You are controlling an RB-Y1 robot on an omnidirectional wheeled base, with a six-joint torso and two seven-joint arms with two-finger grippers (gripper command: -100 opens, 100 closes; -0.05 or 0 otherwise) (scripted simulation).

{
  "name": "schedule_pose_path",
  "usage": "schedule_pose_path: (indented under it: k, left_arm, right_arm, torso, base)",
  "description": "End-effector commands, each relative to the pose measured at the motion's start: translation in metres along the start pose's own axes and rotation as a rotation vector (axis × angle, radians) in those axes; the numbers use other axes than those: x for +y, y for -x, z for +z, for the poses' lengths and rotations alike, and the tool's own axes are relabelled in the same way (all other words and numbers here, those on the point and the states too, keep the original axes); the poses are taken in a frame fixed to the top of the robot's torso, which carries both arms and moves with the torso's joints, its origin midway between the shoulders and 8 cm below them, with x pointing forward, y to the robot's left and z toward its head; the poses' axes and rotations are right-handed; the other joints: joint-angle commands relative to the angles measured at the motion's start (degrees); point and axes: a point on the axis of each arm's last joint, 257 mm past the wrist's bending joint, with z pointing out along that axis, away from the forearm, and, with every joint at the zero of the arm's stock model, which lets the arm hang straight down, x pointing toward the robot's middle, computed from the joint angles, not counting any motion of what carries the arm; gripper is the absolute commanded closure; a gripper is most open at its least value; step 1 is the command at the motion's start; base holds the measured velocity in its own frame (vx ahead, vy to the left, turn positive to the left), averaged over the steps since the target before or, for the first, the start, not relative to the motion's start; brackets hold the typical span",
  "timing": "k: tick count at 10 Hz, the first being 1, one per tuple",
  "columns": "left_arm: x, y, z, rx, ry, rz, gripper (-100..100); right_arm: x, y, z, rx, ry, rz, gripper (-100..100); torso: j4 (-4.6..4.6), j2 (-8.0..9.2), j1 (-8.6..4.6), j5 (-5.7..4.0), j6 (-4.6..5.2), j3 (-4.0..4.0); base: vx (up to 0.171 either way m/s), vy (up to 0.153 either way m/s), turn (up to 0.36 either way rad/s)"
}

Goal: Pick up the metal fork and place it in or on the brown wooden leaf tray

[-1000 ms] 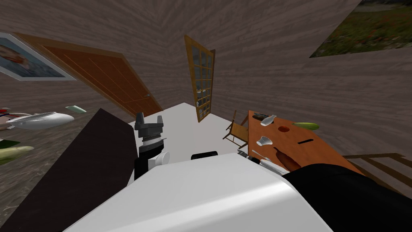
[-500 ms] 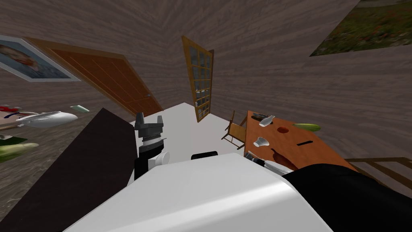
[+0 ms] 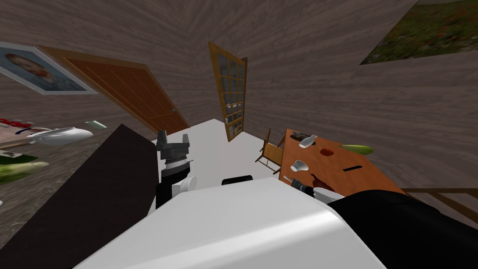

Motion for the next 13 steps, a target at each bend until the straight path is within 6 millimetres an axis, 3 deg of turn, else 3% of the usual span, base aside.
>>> schedule_pose_path:
  k: [1, 4, 5, 6, 9, 10, 13]
  left_arm:
    - [0.0, 0.0, 0.0, 0.0, 0.0, 0.0, 0]
    - [0.0, 0.0, 0.0, 0.0, 0.0, 0.0, 0]
    - [0.0, 0.0, 0.0, 0.0, 0.0, 0.0, 0]
    - [0.0, 0.0, 0.0, 0.0, 0.0, 0.0, 0]
    - [0.0, 0.0, 0.0, 0.0, 0.0, 0.0, 0]
    - [0.0, 0.0, 0.0, 0.0, 0.0, 0.0, 0]
    - [0.0, 0.0, 0.0, 0.0, 0.0, 0.0, 0]
  right_arm:
    - [-0.014, -0.022, -0.005, 0.053, -0.024, -0.068, -100]
    - [-0.017, -0.025, -0.007, 0.061, -0.028, -0.077, -100]
    - [-0.017, -0.026, -0.007, 0.063, -0.028, -0.08, 0]
    - [-0.009, -0.028, 0.0, 0.068, -0.03, -0.068, -100]
    - [-0.001, -0.029, 0.007, 0.071, -0.031, -0.058, -100]
    - [-0.001, -0.029, 0.007, 0.072, -0.031, -0.058, 100]
    - [0.0, -0.029, 0.007, 0.071, -0.03, -0.06, 100]
  torso:
    - [0.0, 0.0, 0.0, 0.0, 0.0, 0.0]
    - [-0.02, -0.07, 0.26, 0.05, 0.01, -0.04]
    - [-0.02, -0.06, 0.36, 0.07, 0.01, -0.04]
    - [-0.01, -0.04, 0.41, 0.09, 0.01, -0.03]
    - [-0.02, -0.06, 0.24, 0.05, 0.0, -0.04]
    - [-0.01, -0.05, 0.32, 0.07, 0.02, -0.03]
    - [0.0, -0.04, 0.43, 0.1, 0.05, -0.02]
  base:
    - [0.006, -0.108, 0.056]
    - [0.007, -0.04, 0.011]
    - [0.0, 0.0, 0.0]
    - [0.007, -0.029, 0.094]
    - [0.005, -0.042, 0.067]
    - [0.001, -0.005, -0.003]
    - [0.0, 0.0, 0.0]
